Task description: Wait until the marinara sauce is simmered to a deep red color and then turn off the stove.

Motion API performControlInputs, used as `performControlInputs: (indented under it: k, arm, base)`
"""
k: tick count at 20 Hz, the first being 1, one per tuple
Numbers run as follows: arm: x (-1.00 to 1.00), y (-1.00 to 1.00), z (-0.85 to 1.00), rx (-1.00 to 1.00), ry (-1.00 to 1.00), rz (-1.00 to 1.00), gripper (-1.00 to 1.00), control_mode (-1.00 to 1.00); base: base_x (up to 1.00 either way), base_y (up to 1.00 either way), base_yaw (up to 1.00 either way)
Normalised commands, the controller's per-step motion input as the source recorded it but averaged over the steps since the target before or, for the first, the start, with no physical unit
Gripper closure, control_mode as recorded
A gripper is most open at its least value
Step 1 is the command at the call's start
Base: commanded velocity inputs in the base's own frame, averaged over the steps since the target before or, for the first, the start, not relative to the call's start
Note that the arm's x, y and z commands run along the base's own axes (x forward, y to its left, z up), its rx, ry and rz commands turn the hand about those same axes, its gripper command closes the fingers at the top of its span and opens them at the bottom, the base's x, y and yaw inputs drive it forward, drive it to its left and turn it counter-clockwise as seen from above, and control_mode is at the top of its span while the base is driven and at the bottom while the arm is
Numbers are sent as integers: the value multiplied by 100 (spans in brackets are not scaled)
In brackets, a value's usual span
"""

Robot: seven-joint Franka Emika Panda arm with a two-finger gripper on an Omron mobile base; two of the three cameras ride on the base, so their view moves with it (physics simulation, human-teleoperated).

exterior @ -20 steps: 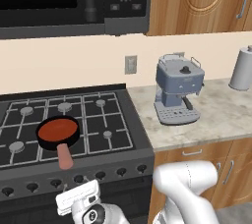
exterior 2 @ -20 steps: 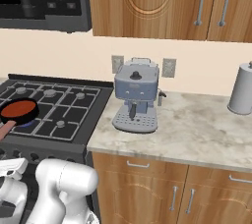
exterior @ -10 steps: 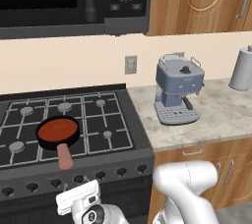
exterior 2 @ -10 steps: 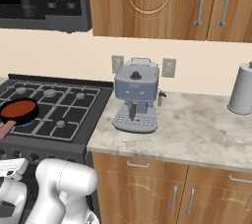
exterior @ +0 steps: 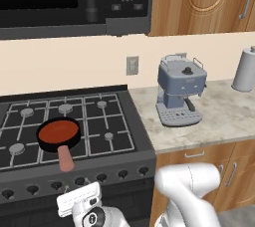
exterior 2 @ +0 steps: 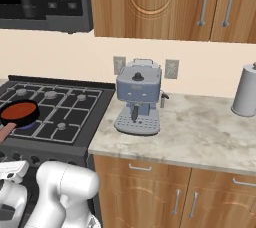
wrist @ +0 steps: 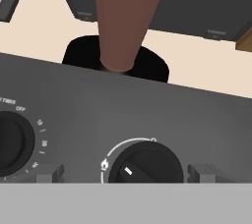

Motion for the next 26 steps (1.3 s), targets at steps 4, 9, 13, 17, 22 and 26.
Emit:
performControlInputs:
  k: [4,9,13,17,22,26]
  arm:
    - [12,-3,0,0,0,0,-100,-100]
    - [1,-1,0,0,0,0,-100,-100]
    - [-1,0,0,0,0,0,-100,-100]
    - [-21,0,0,0,0,0,-100,-100]
    - [-34,-1,0,0,0,-1,-100,-100]
    - [-22,-9,0,0,0,-1,-100,-100]
  base:
    - [0,0,0]
    - [0,0,0]
    - [0,0,0]
    - [0,0,0]
    - [0,0,0]
    - [0,0,0]
